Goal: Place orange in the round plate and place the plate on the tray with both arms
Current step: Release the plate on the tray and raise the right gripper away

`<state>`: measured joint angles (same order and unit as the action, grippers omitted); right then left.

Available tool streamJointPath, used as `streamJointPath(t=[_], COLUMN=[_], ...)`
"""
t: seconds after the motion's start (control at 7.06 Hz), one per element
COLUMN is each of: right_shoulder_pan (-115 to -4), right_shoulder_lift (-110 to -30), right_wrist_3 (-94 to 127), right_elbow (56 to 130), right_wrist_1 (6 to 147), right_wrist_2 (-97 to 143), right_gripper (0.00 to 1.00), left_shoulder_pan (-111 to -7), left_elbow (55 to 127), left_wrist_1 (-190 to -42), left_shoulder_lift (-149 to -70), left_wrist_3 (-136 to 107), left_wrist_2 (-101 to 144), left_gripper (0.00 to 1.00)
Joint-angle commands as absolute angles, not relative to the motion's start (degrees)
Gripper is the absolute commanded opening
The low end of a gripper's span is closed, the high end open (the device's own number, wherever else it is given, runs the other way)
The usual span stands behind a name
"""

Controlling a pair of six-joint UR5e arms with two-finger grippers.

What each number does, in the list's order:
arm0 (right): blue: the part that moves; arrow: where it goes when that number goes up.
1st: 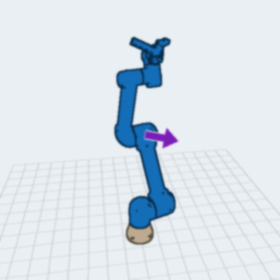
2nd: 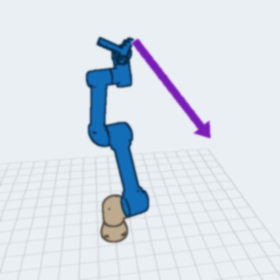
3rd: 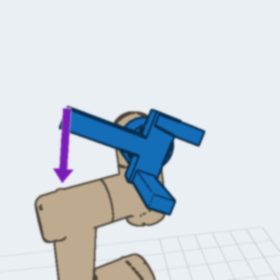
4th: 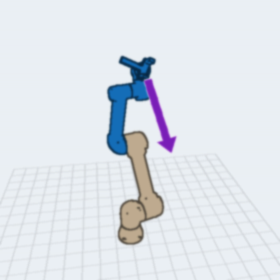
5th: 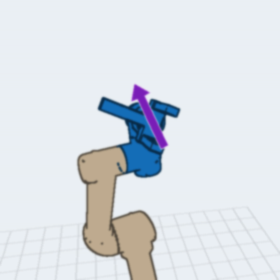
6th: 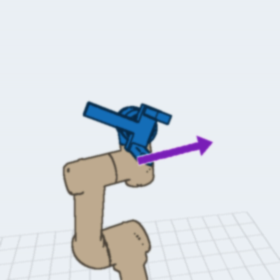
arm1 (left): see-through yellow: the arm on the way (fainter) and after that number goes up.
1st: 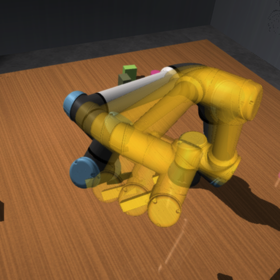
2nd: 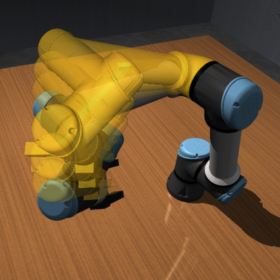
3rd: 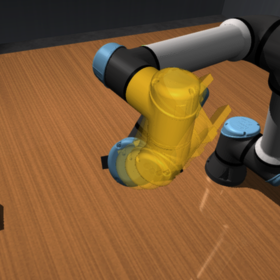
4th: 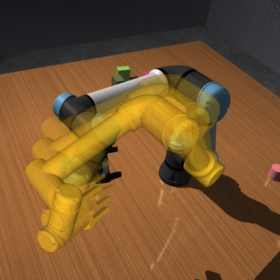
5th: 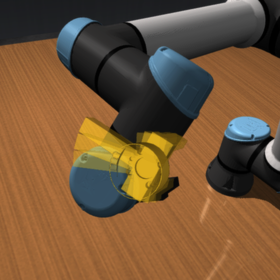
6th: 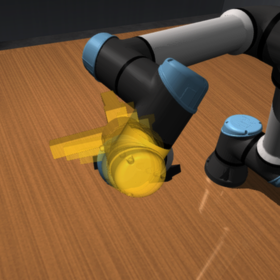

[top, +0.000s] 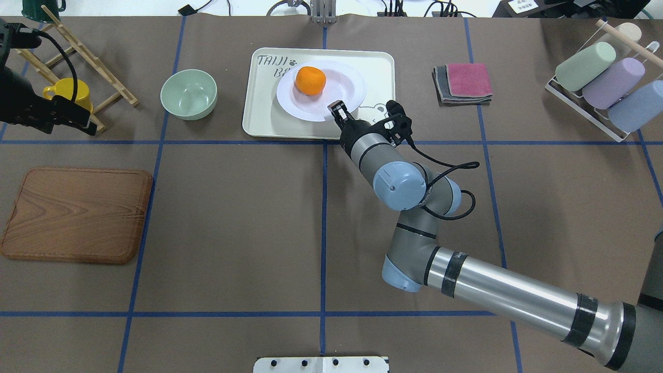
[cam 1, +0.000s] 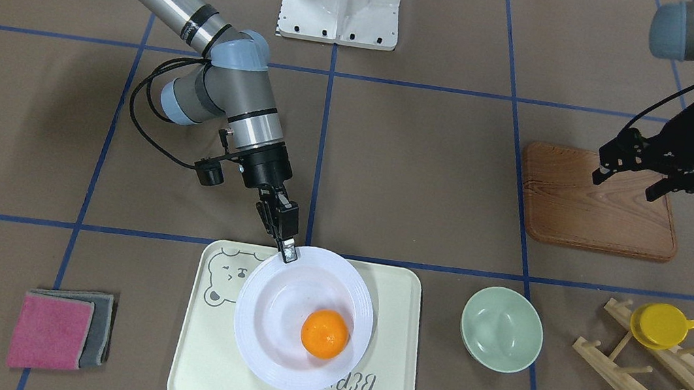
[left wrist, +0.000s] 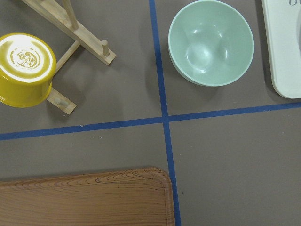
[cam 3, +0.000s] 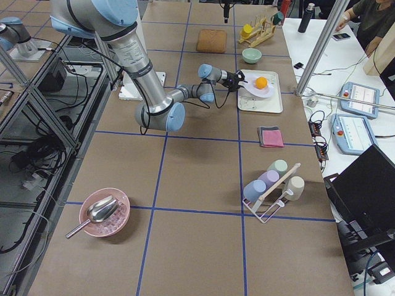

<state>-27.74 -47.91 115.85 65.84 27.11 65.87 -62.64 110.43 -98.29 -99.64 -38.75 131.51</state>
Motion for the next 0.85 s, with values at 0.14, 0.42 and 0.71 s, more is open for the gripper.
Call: streamJointPath(t=[0.14,0.42,0.71], right_shoulder_pan=[-36.5,-46.4,-57.6], right_shoulder_lift=[-55.1,-66.4,-79.4], right_wrist_3=[94.8,73.9,66.1], right_elbow=[83.8,101.8,111.6], right_wrist_1=[43.9,61.4,71.4], right_wrist_2=[97.3,111.8,117.2], right_gripper=[1.00,1.00,1.00], left_shoulder_pan=[-62.8,-63.9,-68.5], left_elbow=[110.6,110.5,110.5], left_wrist_1=[-98.3,-98.3,-98.7], left_shoulder_lift=[-99.6,-98.7,-92.8], left_wrist_3=[-38.8,-38.5,-27.4], left_wrist_2=[131.5,131.5,131.5], left_gripper=[0.97,0.97,0.97])
